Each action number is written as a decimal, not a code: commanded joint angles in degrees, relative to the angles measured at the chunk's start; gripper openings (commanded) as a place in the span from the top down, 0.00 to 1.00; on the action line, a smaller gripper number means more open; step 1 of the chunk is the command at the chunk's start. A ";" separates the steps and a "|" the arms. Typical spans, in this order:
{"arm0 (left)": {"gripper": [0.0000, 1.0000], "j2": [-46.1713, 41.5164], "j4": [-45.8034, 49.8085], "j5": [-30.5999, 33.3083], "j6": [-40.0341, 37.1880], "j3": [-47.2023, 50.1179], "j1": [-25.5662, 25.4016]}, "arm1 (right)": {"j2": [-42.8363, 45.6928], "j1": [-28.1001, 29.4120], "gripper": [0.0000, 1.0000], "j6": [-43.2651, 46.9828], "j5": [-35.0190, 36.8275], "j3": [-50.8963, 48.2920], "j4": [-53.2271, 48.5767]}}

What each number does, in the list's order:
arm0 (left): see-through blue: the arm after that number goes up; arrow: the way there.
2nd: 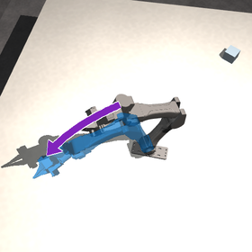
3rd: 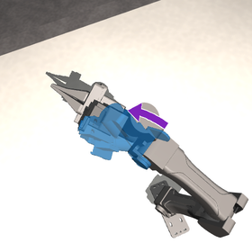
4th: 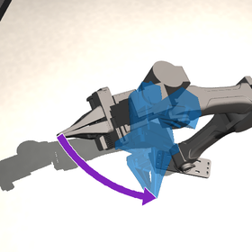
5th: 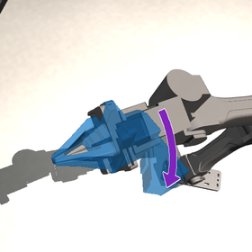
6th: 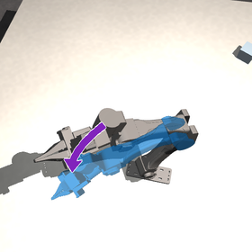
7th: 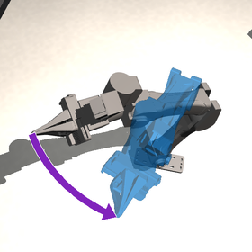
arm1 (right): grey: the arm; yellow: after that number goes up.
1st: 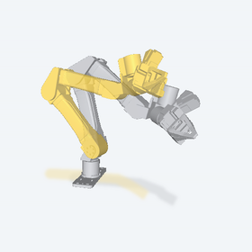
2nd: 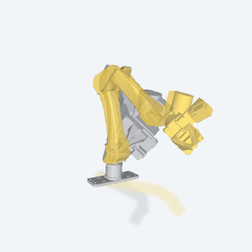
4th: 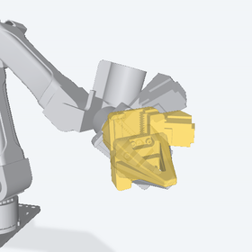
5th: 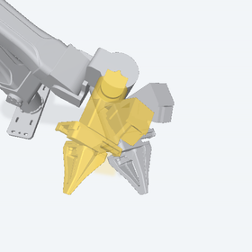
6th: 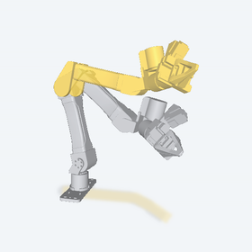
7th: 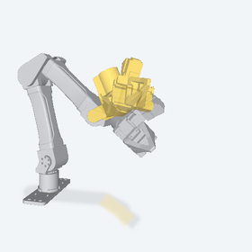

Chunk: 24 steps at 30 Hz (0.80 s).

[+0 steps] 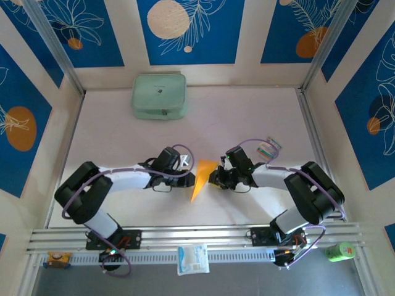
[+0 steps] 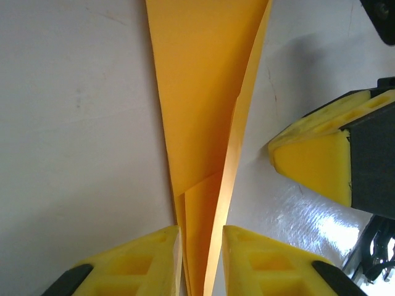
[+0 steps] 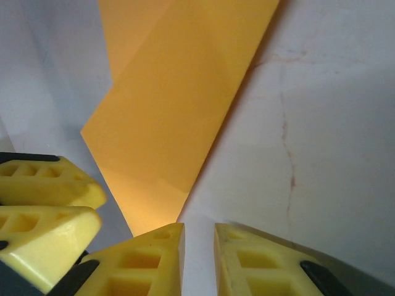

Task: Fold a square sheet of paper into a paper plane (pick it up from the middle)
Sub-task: Fold the wing for the fifth time at the center of the table.

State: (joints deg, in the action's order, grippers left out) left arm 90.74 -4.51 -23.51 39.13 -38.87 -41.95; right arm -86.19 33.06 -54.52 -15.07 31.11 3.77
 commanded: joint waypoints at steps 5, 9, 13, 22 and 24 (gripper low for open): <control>0.76 3.43 -1.03 -4.53 -0.90 -1.74 1.08 | -1.86 0.52 0.80 -0.32 -1.57 1.73 0.62; 0.76 4.35 -0.55 -4.77 -1.14 -2.16 1.26 | -2.64 0.60 0.80 -0.31 -2.03 2.06 0.87; 0.77 5.14 -0.29 -4.85 -1.20 -2.26 1.35 | -3.40 0.77 0.80 -0.24 -2.68 2.31 1.42; 0.81 3.31 -0.38 -3.24 -0.90 -1.91 1.50 | -4.07 0.87 0.81 0.02 -2.86 2.48 1.49; 0.79 2.40 0.61 -2.32 -1.06 -2.06 1.54 | -4.11 0.87 0.81 -0.04 -2.58 2.48 1.25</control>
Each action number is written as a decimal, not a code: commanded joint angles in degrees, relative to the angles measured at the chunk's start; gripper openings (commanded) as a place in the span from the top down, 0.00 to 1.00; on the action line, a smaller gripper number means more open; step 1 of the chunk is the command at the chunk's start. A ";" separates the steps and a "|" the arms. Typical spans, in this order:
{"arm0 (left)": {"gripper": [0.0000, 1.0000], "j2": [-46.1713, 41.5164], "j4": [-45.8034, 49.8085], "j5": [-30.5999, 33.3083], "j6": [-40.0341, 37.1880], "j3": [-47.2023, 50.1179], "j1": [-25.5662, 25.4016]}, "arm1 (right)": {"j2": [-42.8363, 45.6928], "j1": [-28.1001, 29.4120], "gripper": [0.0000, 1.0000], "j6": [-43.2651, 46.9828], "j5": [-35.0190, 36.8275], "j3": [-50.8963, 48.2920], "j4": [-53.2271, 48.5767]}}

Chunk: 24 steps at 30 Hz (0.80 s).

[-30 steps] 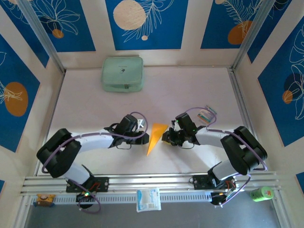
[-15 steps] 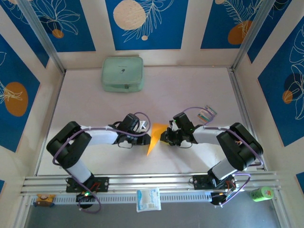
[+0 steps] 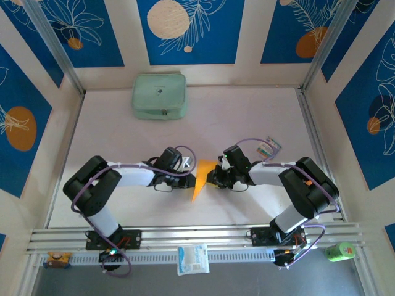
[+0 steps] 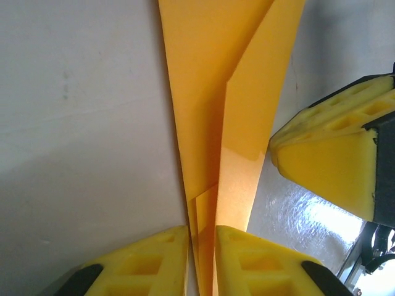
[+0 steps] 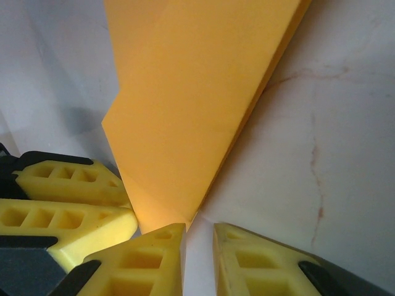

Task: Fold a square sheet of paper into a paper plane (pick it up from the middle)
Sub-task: Fold the wing for the fifth time at the center of the table, then turn over a paper plane at the center of the table.

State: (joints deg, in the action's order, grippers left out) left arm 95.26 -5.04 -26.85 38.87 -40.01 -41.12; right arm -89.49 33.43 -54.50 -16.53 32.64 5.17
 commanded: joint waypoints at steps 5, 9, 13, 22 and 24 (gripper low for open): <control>0.78 -1.30 1.75 0.08 -1.09 -1.43 0.78 | -1.03 0.50 0.81 -0.01 -1.05 0.91 -0.12; 0.77 -0.27 0.37 -0.57 -0.33 -1.26 0.78 | -1.09 0.50 0.81 0.09 -1.14 0.98 -0.07; 0.76 1.70 0.27 -3.31 -0.45 -2.33 0.78 | -1.51 0.54 0.81 0.12 -1.13 1.02 -0.13; 0.74 3.74 -1.61 -7.45 0.32 -2.79 0.78 | -2.79 0.50 0.82 -0.10 -1.90 0.93 0.85; 0.74 4.34 -2.07 -8.73 0.57 -2.97 0.80 | -3.02 0.32 0.83 -0.63 -2.76 0.30 2.35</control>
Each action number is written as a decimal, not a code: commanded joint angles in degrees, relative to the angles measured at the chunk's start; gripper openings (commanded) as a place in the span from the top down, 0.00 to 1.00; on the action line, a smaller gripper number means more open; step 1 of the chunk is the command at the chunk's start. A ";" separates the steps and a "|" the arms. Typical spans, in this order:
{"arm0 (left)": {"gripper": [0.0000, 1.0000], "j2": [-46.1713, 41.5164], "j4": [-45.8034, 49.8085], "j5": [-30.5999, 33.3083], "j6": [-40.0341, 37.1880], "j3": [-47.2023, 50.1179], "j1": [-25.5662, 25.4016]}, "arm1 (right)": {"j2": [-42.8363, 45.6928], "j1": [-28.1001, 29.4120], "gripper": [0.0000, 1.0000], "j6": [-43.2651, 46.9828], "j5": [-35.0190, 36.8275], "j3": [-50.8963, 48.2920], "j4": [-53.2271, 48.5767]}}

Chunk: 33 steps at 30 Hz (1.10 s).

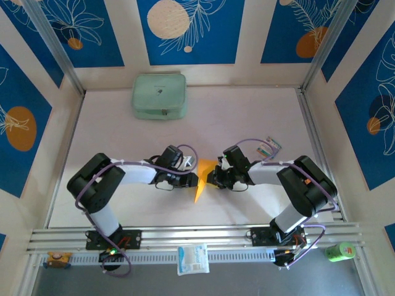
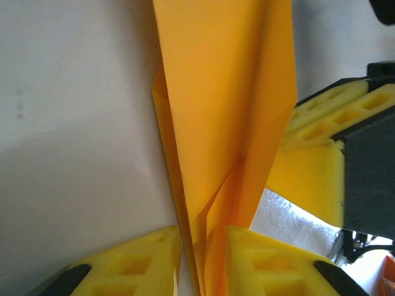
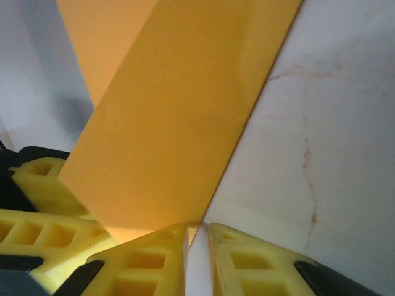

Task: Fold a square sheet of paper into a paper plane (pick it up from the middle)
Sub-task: Turn over a paper plane at the center of the table.

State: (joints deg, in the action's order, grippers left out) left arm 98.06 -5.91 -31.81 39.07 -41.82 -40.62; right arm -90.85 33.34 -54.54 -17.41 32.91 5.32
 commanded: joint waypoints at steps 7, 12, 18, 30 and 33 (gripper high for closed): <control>0.74 2.22 -2.61 -5.11 1.18 -0.54 0.28 | -1.71 -0.11 0.83 -1.62 -2.89 -1.17 4.34; 0.74 2.78 -2.81 -6.30 1.11 -0.72 0.28 | -1.61 -0.68 0.83 -1.94 -3.50 -1.83 5.20; 0.74 3.62 -3.83 -7.56 1.71 -0.56 0.28 | -1.51 -1.22 0.83 -2.06 -4.24 -2.15 5.75; 0.76 4.18 -4.38 -7.12 2.69 -0.38 0.28 | -1.59 -1.88 0.83 -2.23 -4.77 -2.85 6.71; 0.75 3.31 -2.07 -5.11 1.92 -0.45 0.28 | -1.42 -1.88 0.83 -2.28 -4.73 -3.09 6.72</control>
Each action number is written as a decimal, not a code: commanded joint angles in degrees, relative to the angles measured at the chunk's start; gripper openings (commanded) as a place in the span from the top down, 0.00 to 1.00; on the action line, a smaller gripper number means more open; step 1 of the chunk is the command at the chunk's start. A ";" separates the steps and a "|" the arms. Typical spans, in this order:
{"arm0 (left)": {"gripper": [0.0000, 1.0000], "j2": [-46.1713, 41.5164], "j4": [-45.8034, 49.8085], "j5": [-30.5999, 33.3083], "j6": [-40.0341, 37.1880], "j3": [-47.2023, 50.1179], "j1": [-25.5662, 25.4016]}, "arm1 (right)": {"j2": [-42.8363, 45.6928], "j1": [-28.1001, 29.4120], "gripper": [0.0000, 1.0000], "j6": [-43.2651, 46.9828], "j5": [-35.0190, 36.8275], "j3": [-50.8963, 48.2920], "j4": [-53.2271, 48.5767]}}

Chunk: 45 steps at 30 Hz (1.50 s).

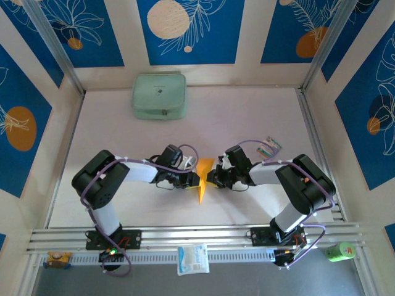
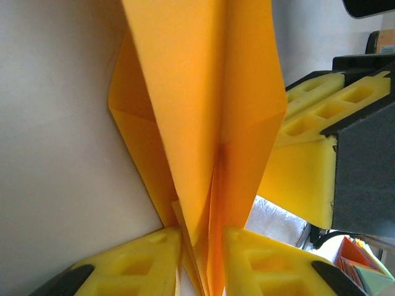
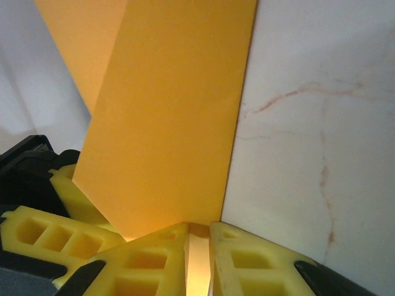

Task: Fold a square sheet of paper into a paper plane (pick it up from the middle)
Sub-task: Turn over a paper plane at the center of the table.

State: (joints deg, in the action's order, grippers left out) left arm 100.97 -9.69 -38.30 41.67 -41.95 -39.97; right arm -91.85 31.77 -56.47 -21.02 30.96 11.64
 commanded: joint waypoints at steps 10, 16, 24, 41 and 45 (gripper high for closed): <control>0.78 -1.35 5.50 3.09 -1.49 -0.26 -0.46 | -0.35 -0.39 0.83 -0.40 -0.87 -1.38 0.58; 0.75 -0.84 4.20 1.50 -0.81 -0.13 -0.44 | -0.42 -0.39 0.83 -0.55 -1.10 -1.31 0.80; 0.80 0.72 1.00 -0.85 0.52 -0.41 -0.55 | -0.49 -0.44 0.83 -0.60 -1.36 -1.12 1.10; 1.00 -11.84 14.64 15.33 -7.43 -2.05 -1.51 | 11.08 0.52 0.63 0.39 3.08 2.85 -9.56; 1.00 -11.64 17.99 17.20 -8.60 -3.47 -2.11 | 11.46 2.17 0.60 0.40 3.27 5.25 -10.05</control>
State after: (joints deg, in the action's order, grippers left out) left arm 89.95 2.87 -24.43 35.83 -43.38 -41.28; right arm -81.43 32.69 -56.45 -18.09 34.06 4.05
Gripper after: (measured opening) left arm 0.064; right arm 0.393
